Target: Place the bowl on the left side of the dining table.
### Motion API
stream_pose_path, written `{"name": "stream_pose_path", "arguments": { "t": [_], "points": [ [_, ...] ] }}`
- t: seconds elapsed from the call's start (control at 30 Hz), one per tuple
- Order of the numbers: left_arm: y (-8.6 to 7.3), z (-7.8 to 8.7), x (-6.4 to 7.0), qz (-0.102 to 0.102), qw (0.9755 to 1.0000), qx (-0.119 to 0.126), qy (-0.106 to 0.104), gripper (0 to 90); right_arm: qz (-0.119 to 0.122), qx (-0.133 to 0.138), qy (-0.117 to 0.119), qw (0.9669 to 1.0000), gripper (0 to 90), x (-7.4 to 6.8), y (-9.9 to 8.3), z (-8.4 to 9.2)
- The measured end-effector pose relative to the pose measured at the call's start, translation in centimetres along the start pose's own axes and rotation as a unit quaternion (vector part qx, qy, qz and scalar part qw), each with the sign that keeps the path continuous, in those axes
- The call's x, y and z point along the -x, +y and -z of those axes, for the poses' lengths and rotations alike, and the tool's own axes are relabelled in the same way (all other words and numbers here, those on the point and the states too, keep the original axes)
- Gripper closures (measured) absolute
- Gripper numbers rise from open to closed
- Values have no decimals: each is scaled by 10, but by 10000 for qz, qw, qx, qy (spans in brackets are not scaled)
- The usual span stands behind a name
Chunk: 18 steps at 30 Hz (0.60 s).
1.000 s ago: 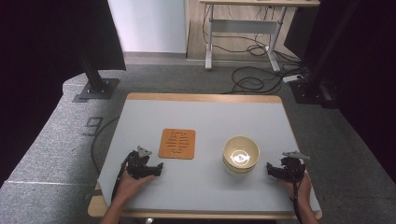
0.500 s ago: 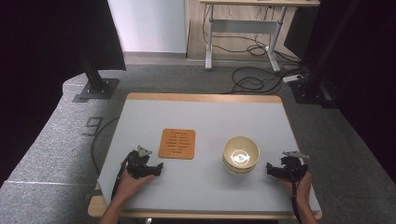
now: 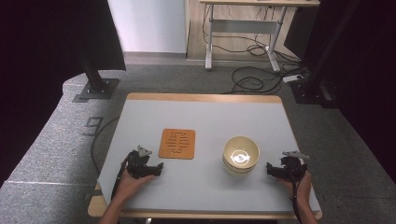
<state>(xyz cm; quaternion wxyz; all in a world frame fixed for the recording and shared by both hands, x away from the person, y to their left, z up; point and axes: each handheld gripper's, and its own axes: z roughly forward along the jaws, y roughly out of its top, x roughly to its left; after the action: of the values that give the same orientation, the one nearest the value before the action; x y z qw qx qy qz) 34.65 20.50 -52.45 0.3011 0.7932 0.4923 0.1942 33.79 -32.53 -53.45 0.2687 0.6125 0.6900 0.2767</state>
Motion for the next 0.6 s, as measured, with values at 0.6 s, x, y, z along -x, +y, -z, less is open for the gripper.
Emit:
{"name": "stream_pose_path", "arguments": {
  "t": [0.6],
  "points": [
    [0,0,0,9,10000,-3,-9,137,-70,107,94,9999,79,4,6,4]
  ]
}}
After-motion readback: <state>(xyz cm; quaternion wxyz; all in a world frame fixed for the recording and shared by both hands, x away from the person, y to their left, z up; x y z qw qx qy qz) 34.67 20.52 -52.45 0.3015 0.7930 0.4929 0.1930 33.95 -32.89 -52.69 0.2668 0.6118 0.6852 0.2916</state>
